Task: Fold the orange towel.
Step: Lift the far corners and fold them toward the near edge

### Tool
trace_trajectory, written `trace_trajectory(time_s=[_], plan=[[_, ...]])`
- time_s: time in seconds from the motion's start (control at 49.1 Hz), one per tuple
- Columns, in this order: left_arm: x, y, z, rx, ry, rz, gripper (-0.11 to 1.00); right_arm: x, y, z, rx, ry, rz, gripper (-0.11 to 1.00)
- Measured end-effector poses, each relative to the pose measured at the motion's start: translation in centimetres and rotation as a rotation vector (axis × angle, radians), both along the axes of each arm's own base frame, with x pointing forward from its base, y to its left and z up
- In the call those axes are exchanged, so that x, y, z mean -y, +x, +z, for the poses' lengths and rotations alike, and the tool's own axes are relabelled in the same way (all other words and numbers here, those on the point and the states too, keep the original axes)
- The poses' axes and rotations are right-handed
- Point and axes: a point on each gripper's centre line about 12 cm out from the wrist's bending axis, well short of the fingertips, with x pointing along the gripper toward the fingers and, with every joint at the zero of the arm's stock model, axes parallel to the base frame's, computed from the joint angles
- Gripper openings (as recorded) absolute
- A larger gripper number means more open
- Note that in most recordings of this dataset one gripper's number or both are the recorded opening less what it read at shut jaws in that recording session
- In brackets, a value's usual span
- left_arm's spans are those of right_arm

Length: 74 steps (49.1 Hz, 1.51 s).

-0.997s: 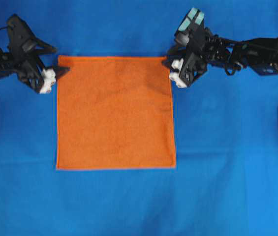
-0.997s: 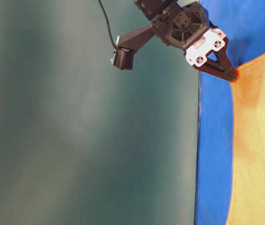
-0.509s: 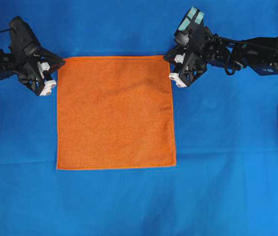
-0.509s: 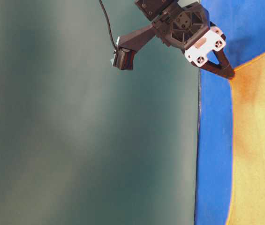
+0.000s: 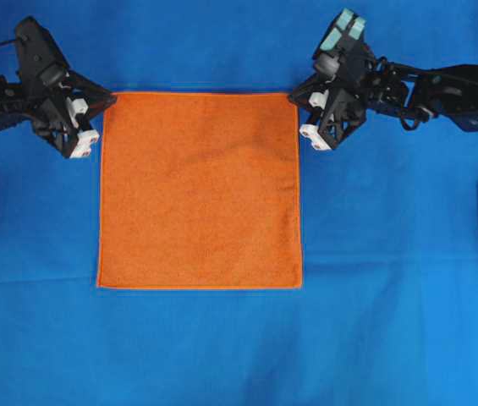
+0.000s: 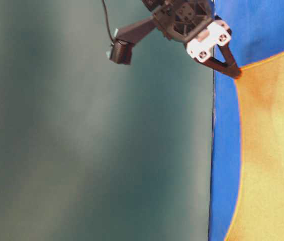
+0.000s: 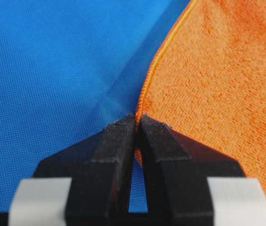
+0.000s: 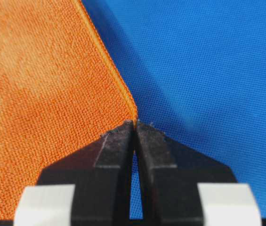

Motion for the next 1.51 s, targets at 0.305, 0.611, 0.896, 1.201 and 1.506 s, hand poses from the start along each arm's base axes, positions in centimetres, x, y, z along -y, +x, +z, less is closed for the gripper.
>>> trace_trajectory(time_s=[0.305,0.611,0.896,1.201,1.506], plan=[[1.0,0.2,1.0,0.012,-0.009,-0.030,0.02,-0.3,0.1,0.4,0.016,-0.006,0.008,0.02],[5.2,0.6,3.2,0.019,-0.054,-0.167,0.02,-4.0,0.6,3.2,0.085,-0.006,0.093,0.02],[10.8,-0.2,4.0,0.011,-0.173,-0.314,0.02,-10.1,0.1,4.6,0.097,0.039,0.236,0.02],[17.0,-0.9,3.0,-0.061,-0.287,-0.500,0.02,-15.8,-0.3,3.8,0.034,0.116,0.361,0.02],[19.4,-0.4,1.7,-0.139,-0.317,-0.548,0.02,-18.4,-0.5,3.1,0.012,0.166,0.403,0.02]])
